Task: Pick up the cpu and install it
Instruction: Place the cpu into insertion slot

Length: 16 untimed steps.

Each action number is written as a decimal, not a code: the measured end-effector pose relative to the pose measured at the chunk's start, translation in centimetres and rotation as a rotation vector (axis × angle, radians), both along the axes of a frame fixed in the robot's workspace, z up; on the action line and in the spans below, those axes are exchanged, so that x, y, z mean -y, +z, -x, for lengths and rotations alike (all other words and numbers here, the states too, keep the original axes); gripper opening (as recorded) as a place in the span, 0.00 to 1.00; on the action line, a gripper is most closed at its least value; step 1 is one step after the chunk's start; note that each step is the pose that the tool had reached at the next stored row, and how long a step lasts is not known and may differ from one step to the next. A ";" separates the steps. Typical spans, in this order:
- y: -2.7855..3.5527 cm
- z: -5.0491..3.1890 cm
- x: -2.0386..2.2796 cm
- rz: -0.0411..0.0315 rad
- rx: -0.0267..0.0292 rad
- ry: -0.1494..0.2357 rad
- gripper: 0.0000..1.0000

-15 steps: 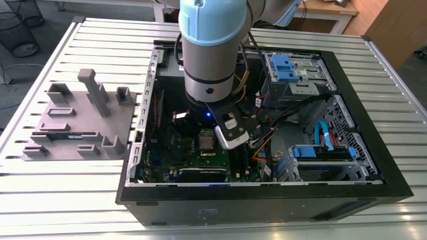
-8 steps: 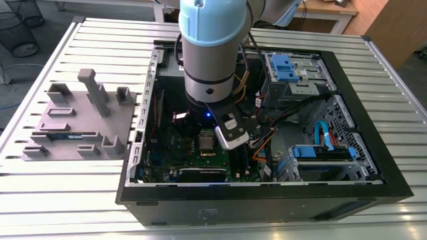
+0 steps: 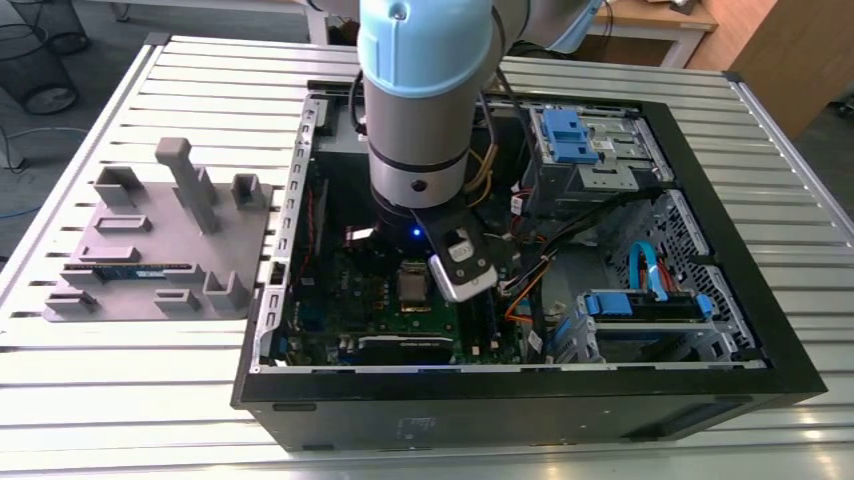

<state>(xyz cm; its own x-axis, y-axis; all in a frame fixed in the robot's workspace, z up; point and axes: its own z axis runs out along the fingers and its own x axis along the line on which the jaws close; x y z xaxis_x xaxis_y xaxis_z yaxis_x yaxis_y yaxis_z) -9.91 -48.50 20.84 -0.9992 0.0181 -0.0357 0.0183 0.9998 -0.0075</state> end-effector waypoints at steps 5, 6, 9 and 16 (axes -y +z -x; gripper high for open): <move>-0.47 -0.08 0.05 0.0018 0.0000 -0.001 0.47; -0.56 -0.14 0.05 0.0024 0.0000 -0.002 0.47; -0.76 -0.37 0.05 0.0038 -0.0001 -0.002 0.47; -0.98 -0.54 0.04 0.0035 0.0001 -0.002 0.47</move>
<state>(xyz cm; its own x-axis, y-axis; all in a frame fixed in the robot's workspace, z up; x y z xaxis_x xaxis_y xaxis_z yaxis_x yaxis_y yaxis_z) -9.37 -48.54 19.85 -0.9991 0.0203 -0.0359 0.0207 0.9997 -0.0110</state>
